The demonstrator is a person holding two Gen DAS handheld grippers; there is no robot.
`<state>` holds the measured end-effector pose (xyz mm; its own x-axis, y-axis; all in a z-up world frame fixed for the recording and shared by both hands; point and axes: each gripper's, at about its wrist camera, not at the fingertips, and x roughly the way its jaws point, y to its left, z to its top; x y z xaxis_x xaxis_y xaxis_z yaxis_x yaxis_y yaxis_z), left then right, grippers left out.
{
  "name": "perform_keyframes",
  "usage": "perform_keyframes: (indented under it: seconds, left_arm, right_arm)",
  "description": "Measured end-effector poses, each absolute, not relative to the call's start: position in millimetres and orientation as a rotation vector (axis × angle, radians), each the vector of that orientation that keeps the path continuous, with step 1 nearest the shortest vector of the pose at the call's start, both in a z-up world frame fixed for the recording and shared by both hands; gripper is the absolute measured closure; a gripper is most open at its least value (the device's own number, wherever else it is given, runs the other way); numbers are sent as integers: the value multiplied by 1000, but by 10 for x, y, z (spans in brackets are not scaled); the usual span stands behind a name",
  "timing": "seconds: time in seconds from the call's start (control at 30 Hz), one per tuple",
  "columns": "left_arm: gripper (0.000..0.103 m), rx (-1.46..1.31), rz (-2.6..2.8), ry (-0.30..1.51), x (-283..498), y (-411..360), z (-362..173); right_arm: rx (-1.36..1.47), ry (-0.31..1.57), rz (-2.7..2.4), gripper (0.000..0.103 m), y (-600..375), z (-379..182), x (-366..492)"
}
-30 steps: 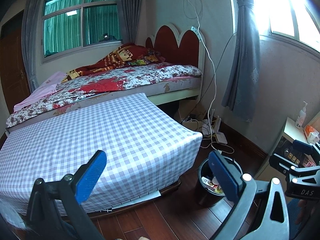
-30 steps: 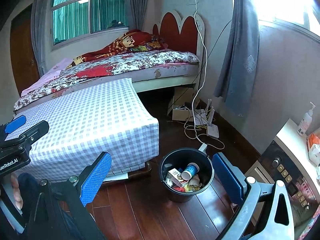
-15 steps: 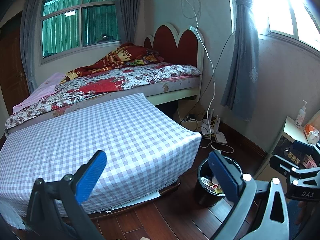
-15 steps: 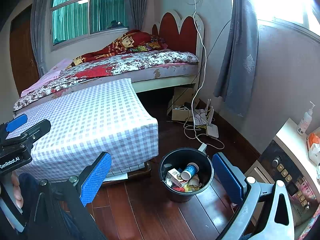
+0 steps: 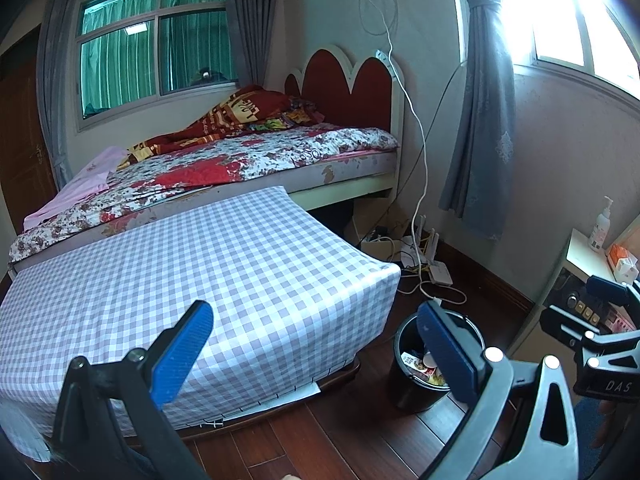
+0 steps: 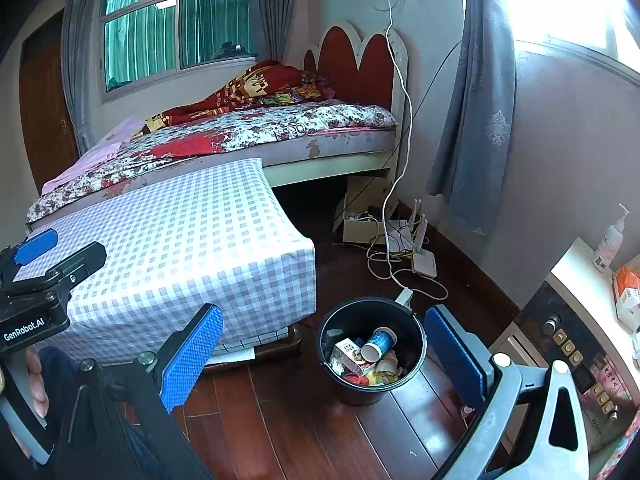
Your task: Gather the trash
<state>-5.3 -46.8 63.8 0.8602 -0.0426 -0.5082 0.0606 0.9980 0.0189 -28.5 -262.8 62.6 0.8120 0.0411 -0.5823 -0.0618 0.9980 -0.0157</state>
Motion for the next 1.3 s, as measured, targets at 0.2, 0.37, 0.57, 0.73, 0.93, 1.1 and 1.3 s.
perform_keyframes:
  seconds: [0.2, 0.37, 0.57, 0.73, 0.93, 1.1, 1.3]
  left_arm:
    - [1, 36, -54, 531, -51, -466, 637]
    - [1, 37, -57, 533, -46, -459, 639]
    - [1, 38, -57, 533, -46, -455, 637]
    - [1, 38, -59, 535, -48, -439, 635]
    - [1, 38, -59, 535, -51, -432, 634]
    - [1, 40, -66, 538, -56, -427, 626]
    - [1, 54, -61, 538, -41, -403, 607]
  right_arm:
    - [-33, 620, 56, 1, -2647, 645, -278]
    - [-35, 616, 59, 1, -2635, 660, -270]
    - [-36, 621, 60, 1, -2641, 654, -254]
    - [-36, 622, 59, 1, -2659, 650, -250]
    - [-36, 622, 59, 1, -2660, 645, -251]
    - [-36, 625, 59, 1, -2649, 628, -263]
    - [-36, 624, 58, 1, -2652, 624, -266]
